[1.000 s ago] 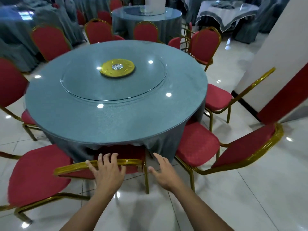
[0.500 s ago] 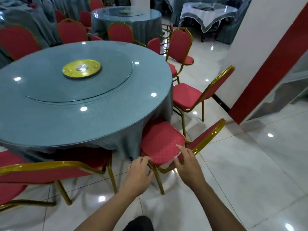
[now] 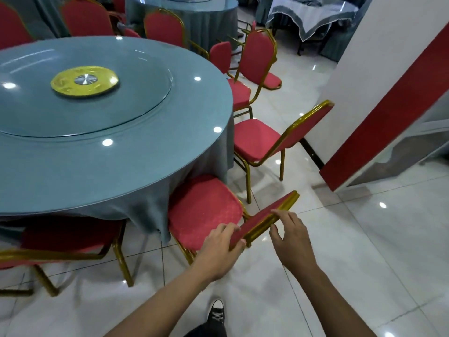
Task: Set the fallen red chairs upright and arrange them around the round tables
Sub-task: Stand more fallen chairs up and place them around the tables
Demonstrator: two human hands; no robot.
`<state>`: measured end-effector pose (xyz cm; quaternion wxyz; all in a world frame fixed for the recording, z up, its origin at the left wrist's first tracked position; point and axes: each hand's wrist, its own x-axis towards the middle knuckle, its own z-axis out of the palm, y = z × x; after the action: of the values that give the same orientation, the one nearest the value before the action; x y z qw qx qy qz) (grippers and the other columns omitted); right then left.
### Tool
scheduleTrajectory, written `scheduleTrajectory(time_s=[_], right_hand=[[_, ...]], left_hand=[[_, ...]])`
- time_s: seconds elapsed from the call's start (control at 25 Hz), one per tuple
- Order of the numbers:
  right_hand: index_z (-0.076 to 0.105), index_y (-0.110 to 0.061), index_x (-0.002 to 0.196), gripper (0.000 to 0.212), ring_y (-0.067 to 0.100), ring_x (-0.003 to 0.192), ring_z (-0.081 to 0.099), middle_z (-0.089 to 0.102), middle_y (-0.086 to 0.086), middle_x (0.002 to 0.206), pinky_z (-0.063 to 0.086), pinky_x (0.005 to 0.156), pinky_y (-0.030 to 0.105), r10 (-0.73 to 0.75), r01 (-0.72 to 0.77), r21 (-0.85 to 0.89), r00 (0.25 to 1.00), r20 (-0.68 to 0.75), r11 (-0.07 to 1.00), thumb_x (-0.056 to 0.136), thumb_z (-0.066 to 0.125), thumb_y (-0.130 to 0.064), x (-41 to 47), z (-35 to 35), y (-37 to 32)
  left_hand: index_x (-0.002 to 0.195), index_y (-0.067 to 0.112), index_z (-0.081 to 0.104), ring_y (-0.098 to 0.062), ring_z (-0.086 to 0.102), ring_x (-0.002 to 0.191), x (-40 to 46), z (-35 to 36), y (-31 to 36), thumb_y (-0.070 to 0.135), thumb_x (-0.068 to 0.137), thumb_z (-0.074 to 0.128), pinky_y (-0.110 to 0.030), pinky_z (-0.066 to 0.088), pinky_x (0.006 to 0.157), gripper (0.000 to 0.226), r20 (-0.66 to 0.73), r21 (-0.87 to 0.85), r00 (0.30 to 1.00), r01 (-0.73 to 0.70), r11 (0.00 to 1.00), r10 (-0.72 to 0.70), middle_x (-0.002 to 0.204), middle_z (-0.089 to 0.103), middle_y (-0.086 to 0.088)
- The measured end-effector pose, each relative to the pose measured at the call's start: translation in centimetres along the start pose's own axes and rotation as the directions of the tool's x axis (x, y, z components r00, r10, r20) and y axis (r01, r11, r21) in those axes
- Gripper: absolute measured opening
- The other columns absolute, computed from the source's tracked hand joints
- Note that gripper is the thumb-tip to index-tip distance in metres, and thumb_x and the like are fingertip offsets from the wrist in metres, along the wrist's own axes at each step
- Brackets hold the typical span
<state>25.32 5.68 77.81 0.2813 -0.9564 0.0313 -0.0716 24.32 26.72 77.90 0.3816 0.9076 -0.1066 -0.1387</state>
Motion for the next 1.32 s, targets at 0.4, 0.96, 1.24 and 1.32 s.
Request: scheduleTrajectory(time_s=[0.4, 0.96, 1.24, 1.32], right_hand=[[0.009, -0.036, 0.159, 0.068, 0.025, 0.152, 0.021, 0.013, 0.005, 0.168, 0.027, 0.117, 0.046, 0.09, -0.064, -0.085, 0.929, 0.359, 0.994, 0.098, 0.022, -0.062, 7.7, -1.4, 10.1], [-0.011, -0.056, 0.152, 0.088, 0.024, 0.154, -0.011, -0.016, 0.008, 0.167, 0.011, 0.123, 0.053, -0.18, 0.136, 0.123, 0.849, 0.497, 0.983, 0.074, 0.006, -0.093, 12.5, 0.4, 14.2], [-0.019, -0.05, 0.151, 0.081, 0.031, 0.153, -0.016, -0.021, 0.014, 0.165, 0.003, 0.123, 0.053, -0.199, 0.195, 0.072, 0.771, 0.605, 0.978, 0.085, 0.013, -0.082, 16.9, 3.4, 10.3], [-0.022, -0.05, 0.15, 0.082, 0.034, 0.152, -0.017, -0.023, 0.014, 0.164, 0.003, 0.122, 0.055, -0.196, 0.192, 0.076, 0.747, 0.635, 0.978, 0.084, 0.014, -0.083, 18.6, 4.9, 7.8]], left_hand=[[0.148, 0.042, 0.025, -0.017, 0.046, 0.125, 2.9, 7.6, 3.0, 0.067, 0.099, 0.022, -0.039, 0.032, 0.109, 0.056, -0.093, 0.146, 0.938, 0.346, 0.927, -0.335, 0.133, 0.048, 0.009], [0.13, 0.036, 0.047, -0.017, 0.049, 0.113, 4.0, 13.3, 4.7, 0.077, 0.095, 0.011, -0.037, 0.034, 0.107, 0.065, -0.59, 0.118, 0.652, 0.653, 0.748, -0.476, 0.117, 0.051, 0.01], [0.155, 0.042, 0.021, -0.02, 0.022, 0.148, 6.2, 8.5, 0.6, 0.086, 0.087, 0.003, -0.053, 0.008, 0.123, 0.083, -0.566, 0.039, 0.625, 0.671, 0.74, -0.537, 0.153, 0.032, 0.001], [0.157, 0.043, 0.012, -0.022, 0.009, 0.153, 6.7, 6.0, -1.4, 0.087, 0.085, 0.002, -0.053, 0.005, 0.124, 0.085, -0.541, 0.02, 0.622, 0.682, 0.731, -0.566, 0.162, 0.02, -0.002]])
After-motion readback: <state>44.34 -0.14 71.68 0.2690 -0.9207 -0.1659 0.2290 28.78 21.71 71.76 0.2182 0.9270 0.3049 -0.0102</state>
